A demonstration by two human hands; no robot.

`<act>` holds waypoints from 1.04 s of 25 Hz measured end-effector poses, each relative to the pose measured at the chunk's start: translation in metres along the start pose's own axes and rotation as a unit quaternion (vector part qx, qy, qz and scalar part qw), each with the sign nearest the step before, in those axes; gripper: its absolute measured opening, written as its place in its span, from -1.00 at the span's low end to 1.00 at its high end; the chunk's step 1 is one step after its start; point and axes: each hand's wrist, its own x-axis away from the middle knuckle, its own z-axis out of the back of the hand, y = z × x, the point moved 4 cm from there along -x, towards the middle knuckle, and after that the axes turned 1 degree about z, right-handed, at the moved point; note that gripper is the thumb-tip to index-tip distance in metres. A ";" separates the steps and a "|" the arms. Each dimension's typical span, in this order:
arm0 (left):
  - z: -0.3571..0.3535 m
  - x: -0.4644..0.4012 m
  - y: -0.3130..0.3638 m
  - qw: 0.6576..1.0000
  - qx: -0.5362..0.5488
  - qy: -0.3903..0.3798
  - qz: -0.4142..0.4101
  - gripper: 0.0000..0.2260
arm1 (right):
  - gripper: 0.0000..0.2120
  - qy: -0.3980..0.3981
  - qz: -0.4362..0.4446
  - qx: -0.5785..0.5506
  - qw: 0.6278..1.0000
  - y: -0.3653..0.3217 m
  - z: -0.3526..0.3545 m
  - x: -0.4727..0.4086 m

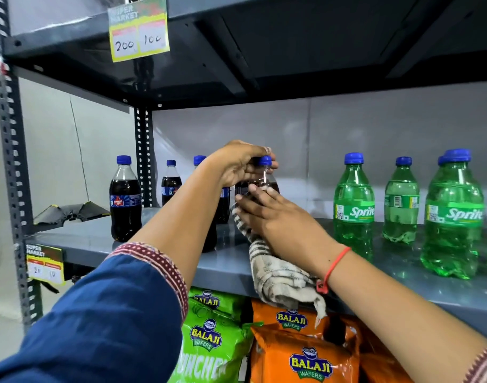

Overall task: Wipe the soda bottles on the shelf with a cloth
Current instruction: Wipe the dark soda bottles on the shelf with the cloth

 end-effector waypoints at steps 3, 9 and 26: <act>-0.002 0.000 0.001 1.000 -0.009 0.001 0.010 -0.83 | -0.57 0.011 -0.035 -0.022 0.999 0.017 0.015 -0.009; -0.001 0.001 0.001 1.000 0.008 0.000 0.004 -0.84 | -0.54 -0.010 0.017 -0.006 1.000 0.006 0.002 0.002; -0.002 -0.002 0.000 1.000 -0.007 0.006 0.018 -0.84 | -0.45 0.034 -0.074 0.037 0.996 0.017 0.009 -0.001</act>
